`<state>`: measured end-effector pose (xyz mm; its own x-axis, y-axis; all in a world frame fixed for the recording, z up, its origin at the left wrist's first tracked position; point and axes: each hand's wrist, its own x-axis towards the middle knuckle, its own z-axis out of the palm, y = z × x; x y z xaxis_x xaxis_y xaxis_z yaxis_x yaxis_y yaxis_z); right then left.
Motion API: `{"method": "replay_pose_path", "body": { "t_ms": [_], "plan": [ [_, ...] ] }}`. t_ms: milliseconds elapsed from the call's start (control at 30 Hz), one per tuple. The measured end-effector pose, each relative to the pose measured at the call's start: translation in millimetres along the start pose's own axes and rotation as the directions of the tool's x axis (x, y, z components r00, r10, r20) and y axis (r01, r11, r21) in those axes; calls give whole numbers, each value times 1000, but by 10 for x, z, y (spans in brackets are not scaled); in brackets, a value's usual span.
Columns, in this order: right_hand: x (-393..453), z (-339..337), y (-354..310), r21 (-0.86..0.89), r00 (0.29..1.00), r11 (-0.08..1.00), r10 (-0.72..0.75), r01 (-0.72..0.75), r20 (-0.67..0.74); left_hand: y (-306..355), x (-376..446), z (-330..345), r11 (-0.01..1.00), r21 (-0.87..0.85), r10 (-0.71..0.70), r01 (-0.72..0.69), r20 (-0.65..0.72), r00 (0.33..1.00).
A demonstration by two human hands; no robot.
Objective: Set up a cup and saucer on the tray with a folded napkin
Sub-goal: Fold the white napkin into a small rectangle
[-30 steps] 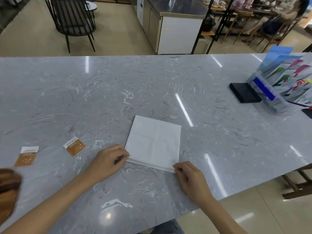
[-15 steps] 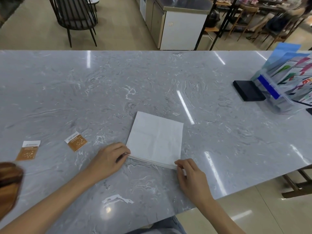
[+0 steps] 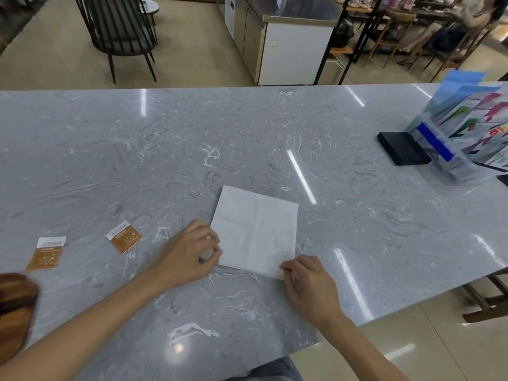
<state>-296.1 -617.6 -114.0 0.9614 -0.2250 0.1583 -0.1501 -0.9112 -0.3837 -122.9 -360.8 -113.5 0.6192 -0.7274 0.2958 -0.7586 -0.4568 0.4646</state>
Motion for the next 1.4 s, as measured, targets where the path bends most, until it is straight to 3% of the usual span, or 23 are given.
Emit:
{"method": "replay_pose_path", "body": {
  "t_ms": [100, 167, 400, 500, 833, 1133, 1267, 1400],
  "plan": [
    [441, 30, -74, 28, 994, 999, -18, 21, -108, 64, 483, 150, 998, 34, 63, -61, -74, 995],
    [813, 93, -141, 31, 992, 999, -17, 21, -127, 93, 827, 285, 999, 52, -4, 4, -13, 1000],
    [1520, 554, -120, -104, 972, 988, 133, -115, 192, -98, 1359, 702, 943, 286, -254, 168, 294, 921],
    [1432, 638, -22, -130, 972, 982, 158, -137, 171, -223, 1228, 754, 917, 370, -258, 152, 257, 931],
    [1245, 500, 347, -161, 950, 949, 291, -271, 113, -368, 1170, 705, 891, 378, -346, 253, 201, 917],
    [1181, 411, 476, -161, 956, 956, 265, -244, 125, -387, 1153, 611, 902, 352, -350, 251, 255, 901],
    [1149, 324, 445, -21, 962, 964, 267, -266, 50, -389, 1194, 577, 906, 353, -330, 232, 248, 911],
    [925, 172, 262, 126, 928, 922, 371, -367, -16, -463, 1282, 429, 908, 397, -243, 131, 246, 938]
  ]
}}
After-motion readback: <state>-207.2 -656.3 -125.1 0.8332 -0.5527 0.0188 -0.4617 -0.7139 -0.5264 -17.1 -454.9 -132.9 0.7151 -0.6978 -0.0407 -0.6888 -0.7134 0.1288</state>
